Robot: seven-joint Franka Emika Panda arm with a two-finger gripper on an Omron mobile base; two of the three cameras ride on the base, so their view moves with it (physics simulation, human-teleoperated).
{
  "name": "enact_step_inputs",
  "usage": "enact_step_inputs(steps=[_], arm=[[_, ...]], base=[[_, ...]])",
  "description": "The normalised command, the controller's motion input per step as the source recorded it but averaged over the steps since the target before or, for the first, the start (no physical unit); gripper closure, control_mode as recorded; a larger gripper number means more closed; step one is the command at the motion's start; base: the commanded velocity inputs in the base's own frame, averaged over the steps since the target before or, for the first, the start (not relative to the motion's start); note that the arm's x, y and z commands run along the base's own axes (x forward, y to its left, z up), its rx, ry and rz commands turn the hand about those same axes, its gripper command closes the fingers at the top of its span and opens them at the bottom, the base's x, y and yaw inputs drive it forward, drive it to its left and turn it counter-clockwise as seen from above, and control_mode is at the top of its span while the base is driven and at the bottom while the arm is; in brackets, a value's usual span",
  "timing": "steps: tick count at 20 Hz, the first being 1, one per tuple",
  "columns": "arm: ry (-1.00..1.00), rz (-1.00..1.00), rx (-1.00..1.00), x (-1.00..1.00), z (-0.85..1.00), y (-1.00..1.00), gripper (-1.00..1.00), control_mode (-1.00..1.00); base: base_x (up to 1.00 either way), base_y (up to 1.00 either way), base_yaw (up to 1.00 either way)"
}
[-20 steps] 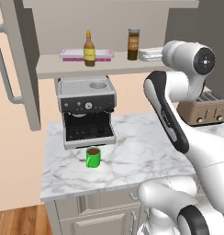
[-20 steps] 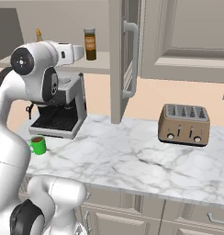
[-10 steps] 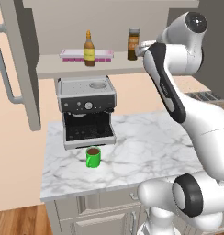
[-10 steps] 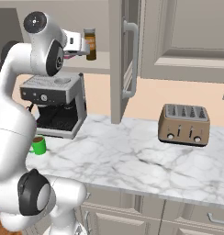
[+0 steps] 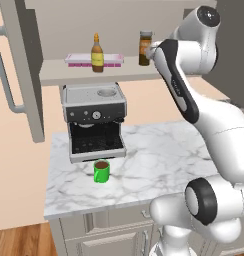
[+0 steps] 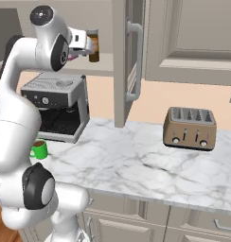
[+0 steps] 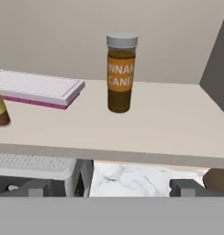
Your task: Pick the cinnamon and honey bottle from the cabinet and place them next to the mug.
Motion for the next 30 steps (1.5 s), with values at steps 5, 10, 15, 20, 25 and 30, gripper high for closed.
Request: enact_step_inputs(steps=[5, 10, 15, 20, 25, 30], arm=[[0.0, 0.0, 0.0, 0.59, -0.01, 0.0, -1.0, -1.0], [0.0, 0.0, 0.0, 0.39, 0.07, 0.0, -1.0, -1.0], [-0.01, 0.0, 0.0, 0.26, 0.02, 0.0, -1.0, -1.0], [0.0, 0.0, 0.0, 0.3, 0.0, 0.0, -1.0, -1.0], [0.0, 0.0, 0.0, 0.25, 0.0, 0.0, -1.0, -1.0], [0.0, 0.0, 0.0, 0.23, 0.0, 0.0, -1.0, -1.0]], base=[[0.0, 0.0, 0.0], [0.0, 0.0, 0.0], [0.0, 0.0, 0.0], [0.0, 0.0, 0.0], [0.0, 0.0, 0.0], [0.0, 0.0, 0.0]])
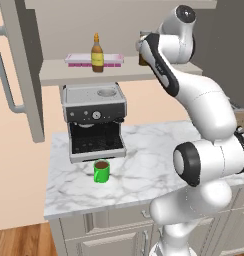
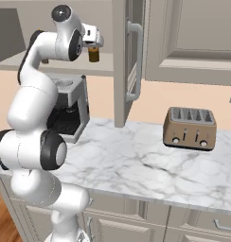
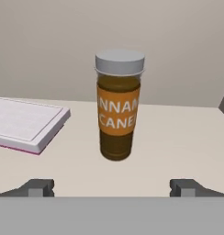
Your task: Pick the cinnamon and honey bottle from the cabinet and place them next to the mug.
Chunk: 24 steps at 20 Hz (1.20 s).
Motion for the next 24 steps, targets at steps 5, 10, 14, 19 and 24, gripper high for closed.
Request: enact_step_inputs(steps=[5, 10, 14, 19, 24], arm=[[0.0, 0.0, 0.0, 0.22, -0.03, 0.0, -1.0, -1.0], [0.0, 0.0, 0.0, 0.23, -0.05, 0.0, -1.0, -1.0], [0.0, 0.0, 0.0, 0.13, -0.04, 0.0, -1.0, -1.0], [0.0, 0.0, 0.0, 0.1, -0.02, 0.0, -1.0, -1.0], [0.0, 0.0, 0.0, 0.06, -0.03, 0.0, -1.0, -1.0]], base=[[0.0, 0.0, 0.0], [0.0, 0.0, 0.0], [0.0, 0.0, 0.0], [0.0, 0.0, 0.0], [0.0, 0.0, 0.0]])
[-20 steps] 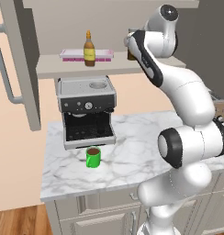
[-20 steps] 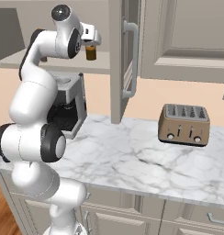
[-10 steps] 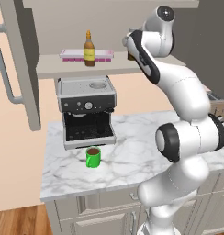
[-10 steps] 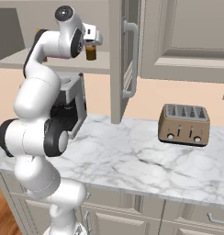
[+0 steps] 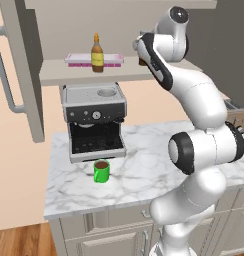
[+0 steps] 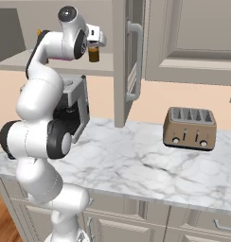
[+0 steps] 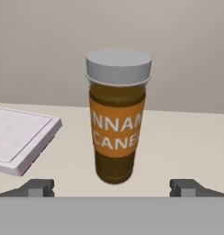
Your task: Pick the cinnamon and honey bottle from the cabinet and place them next to the mug.
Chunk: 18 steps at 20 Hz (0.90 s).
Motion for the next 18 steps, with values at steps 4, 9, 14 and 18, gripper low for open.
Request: enact_step_inputs(steps=[4, 9, 14, 18], arm=[[0.0, 0.0, 0.0, 0.13, -0.1, 0.0, -1.0, -1.0], [0.0, 0.0, 0.0, 0.17, -0.12, 0.0, -1.0, -1.0], [0.0, 0.0, 0.0, 0.18, -0.02, 0.0, -1.0, -1.0], [0.0, 0.0, 0.0, 0.19, 0.0, 0.0, -1.0, -1.0]], base=[[0.0, 0.0, 0.0], [0.0, 0.0, 0.0], [0.0, 0.0, 0.0], [0.0, 0.0, 0.0]])
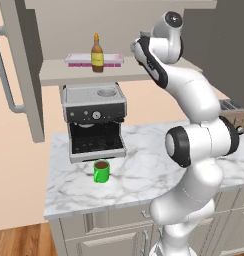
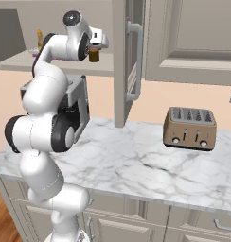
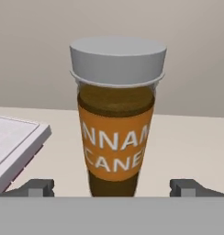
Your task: Pick the cinnamon and honey bottle from the cabinet and place them next to the mug.
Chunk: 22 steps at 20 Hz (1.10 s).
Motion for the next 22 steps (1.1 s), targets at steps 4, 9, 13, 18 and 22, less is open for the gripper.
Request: enact_step_inputs(steps=[4, 9, 13, 18, 22], arm=[[0.0, 0.0, 0.0, 0.18, 0.0, 0.0, -1.0, -1.0], [0.0, 0.0, 0.0, 0.16, 0.0, 0.0, -1.0, -1.0], [0.0, 0.0, 0.0, 0.13, 0.0, 0.0, -1.0, -1.0], [0.0, 0.0, 0.0, 0.07, 0.0, 0.0, -1.0, -1.0], [0.0, 0.0, 0.0, 0.08, 0.0, 0.0, -1.0, -1.0]], base=[[0.0, 0.0, 0.0], [0.0, 0.0, 0.0], [0.0, 0.0, 0.0], [0.0, 0.0, 0.0], [0.0, 0.0, 0.0]])
